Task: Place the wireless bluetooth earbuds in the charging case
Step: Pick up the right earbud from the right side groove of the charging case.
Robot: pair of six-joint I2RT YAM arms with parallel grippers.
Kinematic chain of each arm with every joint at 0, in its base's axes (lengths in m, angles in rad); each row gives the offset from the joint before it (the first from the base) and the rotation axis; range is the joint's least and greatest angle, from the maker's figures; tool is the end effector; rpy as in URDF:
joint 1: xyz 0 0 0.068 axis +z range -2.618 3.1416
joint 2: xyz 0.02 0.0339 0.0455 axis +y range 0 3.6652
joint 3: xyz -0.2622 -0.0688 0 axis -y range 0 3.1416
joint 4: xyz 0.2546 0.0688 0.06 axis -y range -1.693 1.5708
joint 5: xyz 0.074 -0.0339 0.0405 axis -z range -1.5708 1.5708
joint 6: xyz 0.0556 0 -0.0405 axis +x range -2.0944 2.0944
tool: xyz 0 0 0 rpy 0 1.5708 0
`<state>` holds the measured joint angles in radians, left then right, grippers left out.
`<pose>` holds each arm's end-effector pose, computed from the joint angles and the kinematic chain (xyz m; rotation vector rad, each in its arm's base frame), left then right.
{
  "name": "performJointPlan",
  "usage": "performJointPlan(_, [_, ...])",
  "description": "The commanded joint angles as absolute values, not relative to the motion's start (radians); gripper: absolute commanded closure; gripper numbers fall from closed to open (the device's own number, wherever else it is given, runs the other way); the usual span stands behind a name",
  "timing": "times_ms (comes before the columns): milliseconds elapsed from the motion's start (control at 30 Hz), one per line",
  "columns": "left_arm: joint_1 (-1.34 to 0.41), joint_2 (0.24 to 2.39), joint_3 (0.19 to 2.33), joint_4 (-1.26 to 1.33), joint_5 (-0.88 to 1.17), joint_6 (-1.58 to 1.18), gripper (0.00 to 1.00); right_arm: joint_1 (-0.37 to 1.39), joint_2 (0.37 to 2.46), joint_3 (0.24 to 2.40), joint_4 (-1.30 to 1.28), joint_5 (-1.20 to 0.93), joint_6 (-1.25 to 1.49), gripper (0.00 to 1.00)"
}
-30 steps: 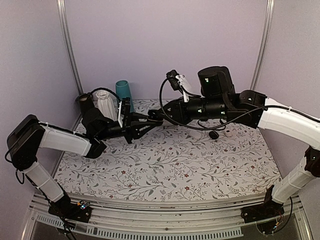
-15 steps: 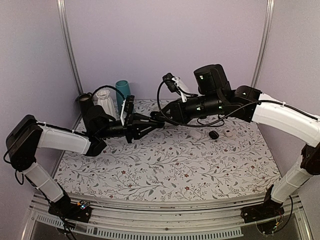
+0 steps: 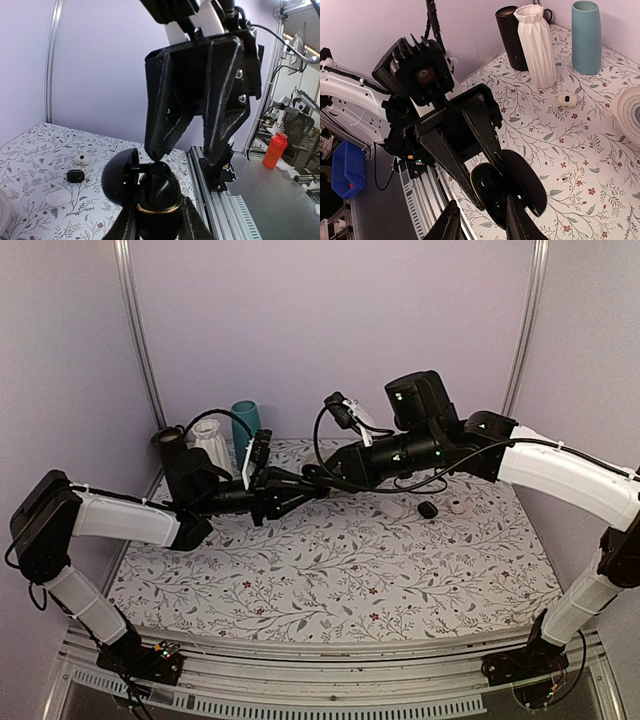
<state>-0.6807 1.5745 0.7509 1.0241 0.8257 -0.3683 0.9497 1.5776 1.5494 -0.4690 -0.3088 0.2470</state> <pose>0.2443 -0.2504 0.2519 0.9658 1.2752 -1.3985 0.2130 0.3266 0.3679 -0.9514 2.0017 1.0235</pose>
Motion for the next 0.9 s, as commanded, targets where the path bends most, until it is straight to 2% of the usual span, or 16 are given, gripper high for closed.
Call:
performJointPlan(0, [-0.692,1.543,0.771,1.023,0.840,-0.370,1.00,0.936,1.589,1.563,-0.485,-0.296,0.259,0.68])
performJointPlan(633, [-0.690,1.548,0.787,1.001,0.832,-0.359,1.00,0.937,1.624,1.566,-0.503,-0.278,0.251,0.68])
performJointPlan(867, [-0.689,1.549,0.787,1.006,0.822,-0.360,1.00,0.938,1.626,1.550,-0.488,-0.275,0.257,0.78])
